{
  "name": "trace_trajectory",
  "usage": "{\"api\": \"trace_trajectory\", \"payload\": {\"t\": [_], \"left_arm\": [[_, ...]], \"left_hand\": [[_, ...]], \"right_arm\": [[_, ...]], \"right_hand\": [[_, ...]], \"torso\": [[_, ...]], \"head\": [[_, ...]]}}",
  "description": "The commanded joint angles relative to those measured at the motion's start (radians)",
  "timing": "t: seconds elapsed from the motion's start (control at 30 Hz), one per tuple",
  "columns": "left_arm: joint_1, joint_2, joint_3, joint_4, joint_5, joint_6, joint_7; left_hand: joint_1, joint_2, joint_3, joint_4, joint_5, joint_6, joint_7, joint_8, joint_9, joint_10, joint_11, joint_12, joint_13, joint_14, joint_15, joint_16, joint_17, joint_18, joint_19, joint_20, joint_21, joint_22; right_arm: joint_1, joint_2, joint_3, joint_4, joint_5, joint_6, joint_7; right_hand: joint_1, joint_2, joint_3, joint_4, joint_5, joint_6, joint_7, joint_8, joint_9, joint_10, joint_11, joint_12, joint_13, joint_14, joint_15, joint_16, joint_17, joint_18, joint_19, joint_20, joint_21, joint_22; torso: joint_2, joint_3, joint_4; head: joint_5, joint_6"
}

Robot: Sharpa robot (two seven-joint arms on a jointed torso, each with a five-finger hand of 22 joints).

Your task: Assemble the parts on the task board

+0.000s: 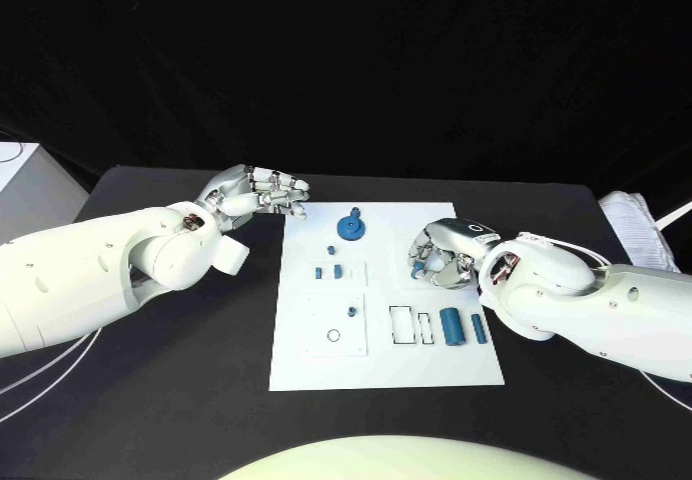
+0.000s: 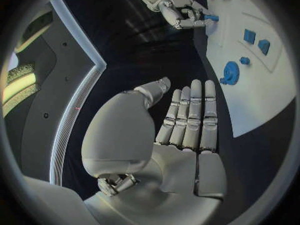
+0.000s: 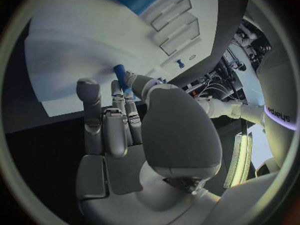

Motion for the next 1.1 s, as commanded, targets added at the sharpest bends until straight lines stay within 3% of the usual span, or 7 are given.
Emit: {"api": "trace_trajectory", "payload": {"t": [0.03,0.33,0.53,0.67,0.77,1.1], "left_arm": [[0.000,0.003,0.001,0.000,-0.001,0.015,0.006],[0.000,0.008,0.001,-0.007,-0.001,0.015,0.008],[0.000,0.013,0.000,-0.010,-0.001,0.015,0.009],[0.000,0.017,0.000,-0.011,-0.001,0.017,0.010],[-0.001,0.019,0.000,-0.013,-0.001,0.018,0.010],[-0.001,0.029,0.000,-0.019,0.000,0.021,0.013]], "left_hand": [[0.003,0.010,0.000,0.007,0.003,-0.006,-0.002,-0.006,-0.002,-0.010,0.000,0.001,0.001,-0.003,0.001,-0.004,0.001,0.009,0.005,0.001,-0.007,-0.001],[0.002,0.012,0.000,0.010,0.003,-0.007,-0.002,-0.006,-0.002,-0.012,0.000,0.002,0.002,-0.004,0.001,-0.004,0.003,0.010,0.006,0.001,-0.010,-0.004],[0.002,0.012,0.000,0.010,0.003,-0.007,-0.002,-0.006,-0.002,-0.012,0.000,0.002,0.002,-0.004,0.001,-0.004,0.003,0.010,0.006,0.001,-0.010,-0.004],[0.002,0.012,0.000,0.010,0.003,-0.007,-0.002,-0.006,-0.002,-0.012,0.000,0.002,0.002,-0.004,0.001,-0.004,0.003,0.010,0.006,0.001,-0.010,-0.004],[0.002,0.012,0.000,0.010,0.003,-0.007,-0.002,-0.006,-0.002,-0.012,0.000,0.002,0.002,-0.004,0.001,-0.004,0.003,0.010,0.006,0.001,-0.010,-0.004],[0.003,0.013,0.000,0.010,0.003,-0.007,-0.002,-0.006,-0.002,-0.012,0.000,0.003,0.002,-0.005,0.000,-0.004,0.003,0.010,0.007,0.001,-0.011,-0.004]], "right_arm": [[0.006,-0.012,0.003,0.017,0.002,-0.052,-0.001],[0.045,-0.060,0.016,0.100,0.116,-0.066,0.020],[0.053,-0.058,0.018,0.159,0.153,-0.075,0.042],[0.040,-0.031,0.015,0.179,0.136,-0.086,0.054],[0.022,-0.001,0.014,0.192,0.109,-0.094,0.061],[-0.036,0.090,0.007,0.208,0.053,-0.101,0.075]], "right_hand": [[-0.002,0.015,-0.001,-0.004,0.005,0.005,0.001,0.005,0.003,0.057,-0.050,0.001,0.020,0.037,-0.005,0.003,0.000,-0.014,0.005,0.000,0.005,0.003],[-0.005,0.015,-0.002,-0.004,0.007,0.006,0.001,0.006,0.004,0.059,-0.051,0.000,0.021,0.039,-0.005,0.005,0.005,-0.015,0.006,-0.001,0.007,0.005],[-0.009,0.014,-0.002,-0.007,0.012,0.003,0.001,0.007,0.006,0.058,-0.050,-0.003,0.022,0.038,-0.005,0.005,0.004,-0.015,0.005,-0.001,0.008,0.007],[-0.011,0.014,-0.001,-0.008,0.014,0.000,0.002,0.005,0.006,0.057,-0.050,-0.006,0.023,0.039,-0.005,0.005,0.005,-0.015,0.005,-0.001,0.008,0.008],[-0.011,0.014,-0.001,-0.010,0.015,-0.001,0.002,0.005,0.006,0.057,-0.050,-0.007,0.023,0.039,-0.005,0.005,0.005,-0.015,0.005,-0.001,0.008,0.009],[-0.012,0.012,0.000,-0.013,0.018,-0.004,0.002,0.004,0.007,0.056,-0.049,-0.009,0.024,0.039,-0.005,0.005,0.005,-0.015,0.004,-0.001,0.008,0.009]], "torso": [[-0.002,-0.0007,-0.0003],[-0.001,0.0002,0.0006],[-0.002,0.0000,-0.0012],[-0.001,0.0000,-0.0003],[0.000,0.0012,0.0004],[0.000,-0.0001,-0.0003]], "head": [[-0.002,0.000],[-0.003,0.002],[0.004,0.000],[0.007,0.001],[0.011,0.002],[0.024,-0.002]]}}
